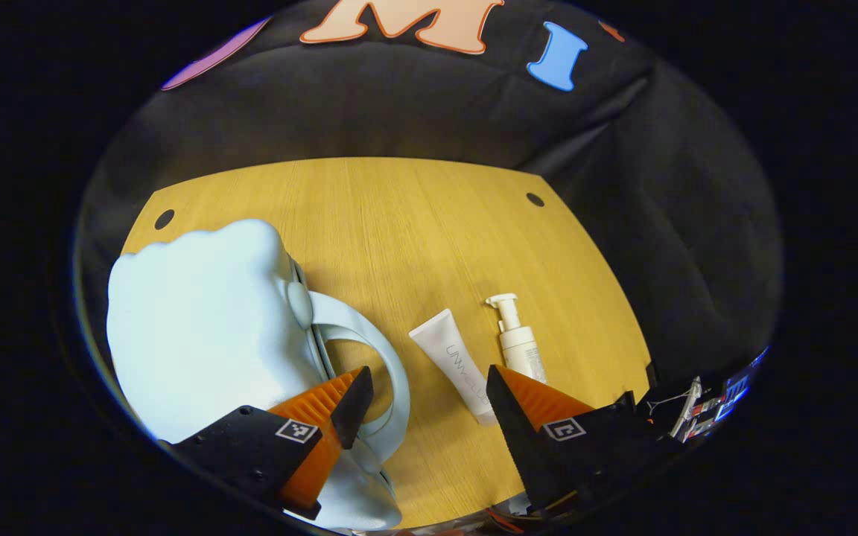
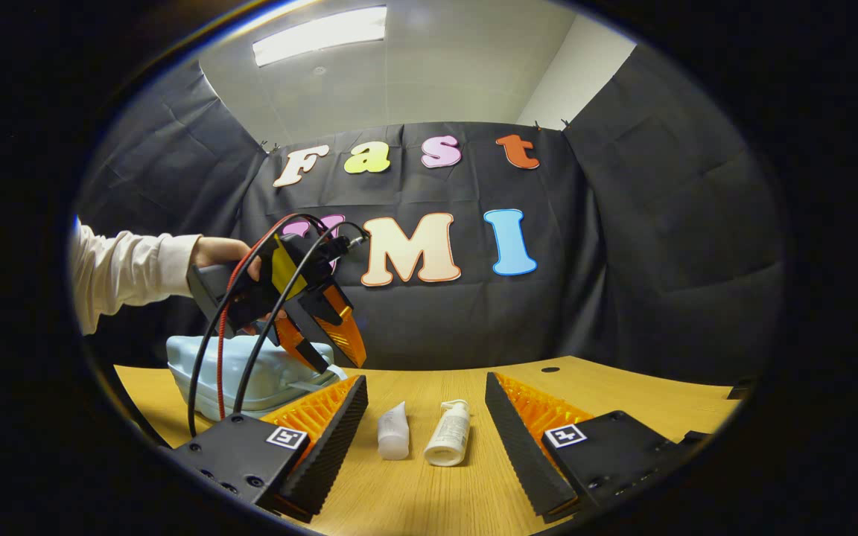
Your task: First open the suitcase, pack the skin care products into it, and then close the suitcase.
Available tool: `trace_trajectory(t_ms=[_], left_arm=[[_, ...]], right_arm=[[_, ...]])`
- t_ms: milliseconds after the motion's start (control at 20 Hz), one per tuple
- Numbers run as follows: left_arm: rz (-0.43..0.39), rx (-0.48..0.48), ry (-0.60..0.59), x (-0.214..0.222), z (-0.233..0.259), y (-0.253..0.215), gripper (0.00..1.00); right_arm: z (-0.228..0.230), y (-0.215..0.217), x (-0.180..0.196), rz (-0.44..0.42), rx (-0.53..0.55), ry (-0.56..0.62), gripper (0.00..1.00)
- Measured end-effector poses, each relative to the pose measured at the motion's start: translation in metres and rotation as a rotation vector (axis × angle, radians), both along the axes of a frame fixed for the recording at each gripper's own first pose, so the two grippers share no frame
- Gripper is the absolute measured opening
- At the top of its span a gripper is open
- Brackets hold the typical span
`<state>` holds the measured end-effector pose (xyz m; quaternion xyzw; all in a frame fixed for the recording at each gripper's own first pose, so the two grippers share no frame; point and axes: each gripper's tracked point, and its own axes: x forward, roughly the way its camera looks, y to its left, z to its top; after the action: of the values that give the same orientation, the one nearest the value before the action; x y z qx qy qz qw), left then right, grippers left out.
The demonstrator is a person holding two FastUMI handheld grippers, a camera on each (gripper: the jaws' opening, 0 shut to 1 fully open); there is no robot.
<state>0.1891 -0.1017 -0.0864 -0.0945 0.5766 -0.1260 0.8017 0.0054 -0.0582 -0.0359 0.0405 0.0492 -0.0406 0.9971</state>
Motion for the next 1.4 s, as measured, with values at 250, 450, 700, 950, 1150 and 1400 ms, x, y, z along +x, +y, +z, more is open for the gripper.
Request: trace_trajectory(t_ms=[250, 450, 700, 950, 1150, 1400], left_arm=[[-0.001, 0.135, 0.132, 0.0, -0.029, -0.001, 0.92], [0.0, 0.17, 0.151, 0.007, -0.043, -0.003, 0.9], [-0.002, 0.219, 0.201, 0.005, -0.061, -0.007, 0.86], [-0.004, 0.257, 0.219, 0.007, -0.07, 0.001, 0.76], [0.016, 0.268, 0.217, 0.009, -0.069, 0.012, 0.29], [0.03, 0.254, 0.189, 0.01, -0.063, 0.013, 0.1]], right_arm=[[-0.004, -0.002, 0.002, 0.004, 0.023, 0.013, 0.99], [0.0, -0.012, 0.0, -0.011, 0.012, 0.003, 0.99], [-0.002, -0.017, 0.0, -0.02, 0.031, 0.005, 0.99], [-0.003, -0.024, -0.001, -0.032, 0.03, 0.002, 0.99], [-0.009, -0.024, 0.002, -0.031, 0.043, 0.015, 1.0], [-0.009, -0.02, 0.002, -0.021, 0.046, 0.015, 1.0]])
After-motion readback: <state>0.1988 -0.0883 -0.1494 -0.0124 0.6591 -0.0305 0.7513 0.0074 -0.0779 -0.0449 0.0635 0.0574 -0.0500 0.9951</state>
